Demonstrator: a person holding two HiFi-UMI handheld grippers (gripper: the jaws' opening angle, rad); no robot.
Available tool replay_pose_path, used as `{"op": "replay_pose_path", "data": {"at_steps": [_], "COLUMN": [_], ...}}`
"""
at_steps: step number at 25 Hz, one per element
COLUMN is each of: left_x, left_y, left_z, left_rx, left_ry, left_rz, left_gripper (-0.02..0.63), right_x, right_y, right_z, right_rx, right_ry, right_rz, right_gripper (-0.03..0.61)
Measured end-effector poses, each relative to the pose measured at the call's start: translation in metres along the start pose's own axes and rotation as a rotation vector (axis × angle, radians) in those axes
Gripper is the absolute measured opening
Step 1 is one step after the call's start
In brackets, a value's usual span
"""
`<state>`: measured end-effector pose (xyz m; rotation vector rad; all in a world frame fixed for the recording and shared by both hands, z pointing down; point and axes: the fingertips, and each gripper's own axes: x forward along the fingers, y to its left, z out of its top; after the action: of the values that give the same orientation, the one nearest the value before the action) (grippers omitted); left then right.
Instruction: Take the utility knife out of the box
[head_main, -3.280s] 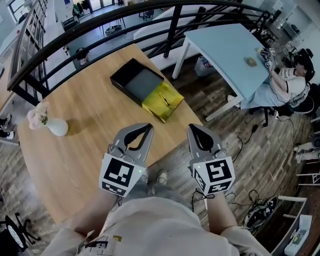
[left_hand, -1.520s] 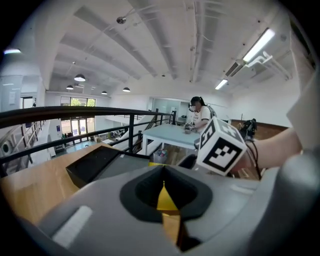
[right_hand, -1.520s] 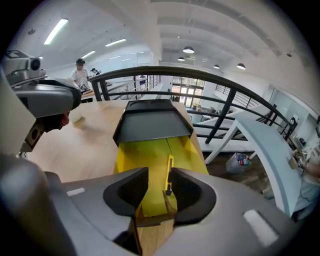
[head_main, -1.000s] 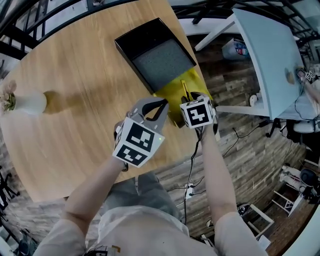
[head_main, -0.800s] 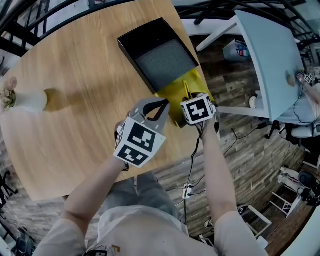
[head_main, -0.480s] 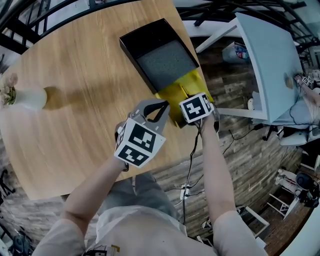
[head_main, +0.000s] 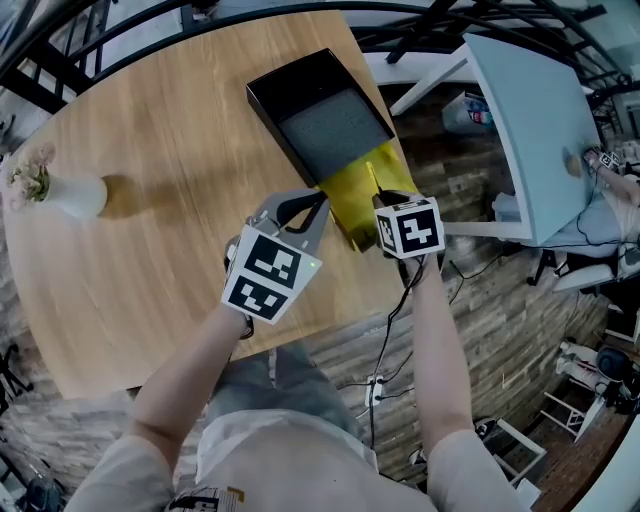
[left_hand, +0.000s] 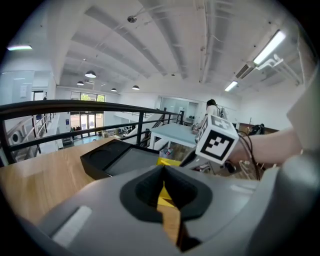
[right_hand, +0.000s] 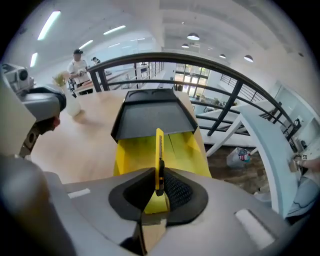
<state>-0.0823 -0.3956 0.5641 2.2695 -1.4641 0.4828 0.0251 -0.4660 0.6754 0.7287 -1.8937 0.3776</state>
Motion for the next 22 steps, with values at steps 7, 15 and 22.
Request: {"op": "replay_pose_path", "data": {"at_steps": [7,15,22], "left_x": [-0.032,-0.081,-0.136], "left_y": [-0.019,-0.049,-0.083], "left_z": [0.033,0.084,0.129], "left_rx": [0.015,0.100,0.167], "left_ry": [-0.060,-0.160,-0.231], "left_rz": [0.005,-0.003,-0.021], "left_gripper": [0.003,0.003,0.003], "right_x": [-0.084,-0.190,-0.294], "right_y": [0.007,0.023,0.040], "right_z": [0.036,0.050,0.054], "right_rx": [0.058,0.094,0.075], "right_ry": [-0.213,-0.446,-0.611], "right_rz": [-0.007,-0.024,-0.073], "right_gripper": [0.052,0.054,0.054]}}
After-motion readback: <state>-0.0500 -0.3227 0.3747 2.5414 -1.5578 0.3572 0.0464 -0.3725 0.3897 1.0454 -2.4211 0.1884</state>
